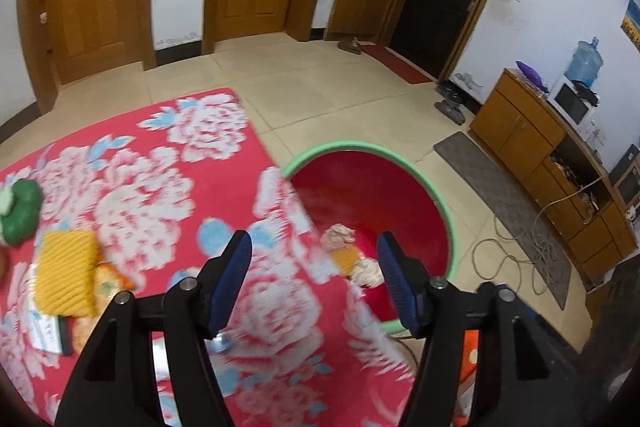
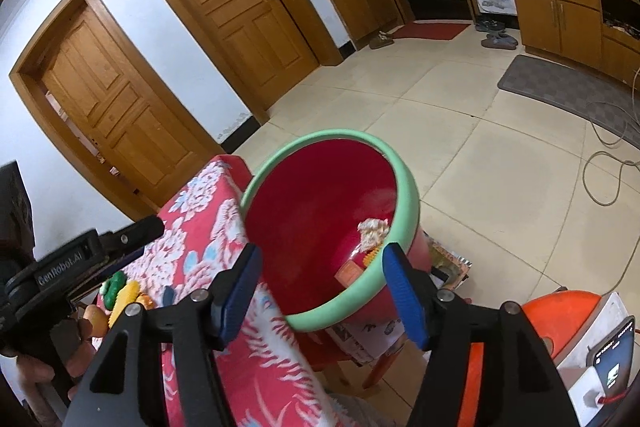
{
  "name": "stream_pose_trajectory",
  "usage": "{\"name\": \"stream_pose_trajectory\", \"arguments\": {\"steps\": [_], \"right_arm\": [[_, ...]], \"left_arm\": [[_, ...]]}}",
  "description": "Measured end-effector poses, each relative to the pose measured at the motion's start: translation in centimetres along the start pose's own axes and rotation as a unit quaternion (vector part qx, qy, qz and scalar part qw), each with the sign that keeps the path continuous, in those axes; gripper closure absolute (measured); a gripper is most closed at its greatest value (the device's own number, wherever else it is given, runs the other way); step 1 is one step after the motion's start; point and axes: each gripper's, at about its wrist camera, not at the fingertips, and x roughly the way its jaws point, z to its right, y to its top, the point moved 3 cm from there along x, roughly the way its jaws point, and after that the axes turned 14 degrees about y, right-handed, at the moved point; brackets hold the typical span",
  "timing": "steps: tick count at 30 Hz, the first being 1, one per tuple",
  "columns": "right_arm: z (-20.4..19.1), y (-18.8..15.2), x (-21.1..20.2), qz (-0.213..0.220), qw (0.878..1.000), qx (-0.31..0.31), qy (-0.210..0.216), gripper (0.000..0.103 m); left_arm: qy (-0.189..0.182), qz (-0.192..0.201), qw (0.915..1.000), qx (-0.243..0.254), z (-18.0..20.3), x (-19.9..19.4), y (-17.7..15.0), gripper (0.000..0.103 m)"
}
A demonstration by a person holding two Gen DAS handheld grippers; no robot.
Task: Collect trash
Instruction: 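Move both tools back over the table items, then grasp the white medicine box with the left tool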
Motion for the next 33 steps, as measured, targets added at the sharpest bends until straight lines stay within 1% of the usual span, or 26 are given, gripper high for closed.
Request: {"name": "stream_pose_trajectory", "arguments": {"steps": [9, 15, 20, 27, 33], "right_arm": [[-3.2, -0.9, -0.4, -0.008, 1.0, -0.022, 0.018, 0.036], [-5.6, -2.0, 0.0, -0.02, 0.999, -0.042, 0.025, 0.036], [-7.7, -3.1, 0.5, -0.035, 0.997, -0.059, 0.038, 0.036], [-9.8, -4.5, 1.1, -0.05, 0.995, -0.077, 0.049, 0.036], [-10.8, -5.2, 1.7, -0.063, 0.993, -0.089, 0.05, 0.036]], "left_arm": [[0.045, 0.012, 0.9977, -0.049, -7.7, -2.2, -0.9, 0.038], [0.079, 0.013, 0.9931, -0.086, -13.1, -3.5, -2.2, 0.038], [0.113, 0.013, 0.9879, -0.106, -16.9, -4.4, -3.9, 0.038], [0.136, -0.013, 0.9817, -0.132, -20.9, -3.7, -7.0, 0.038], [0.143, -0.048, 0.978, -0.144, -22.4, -1.2, -8.7, 0.038]]}}
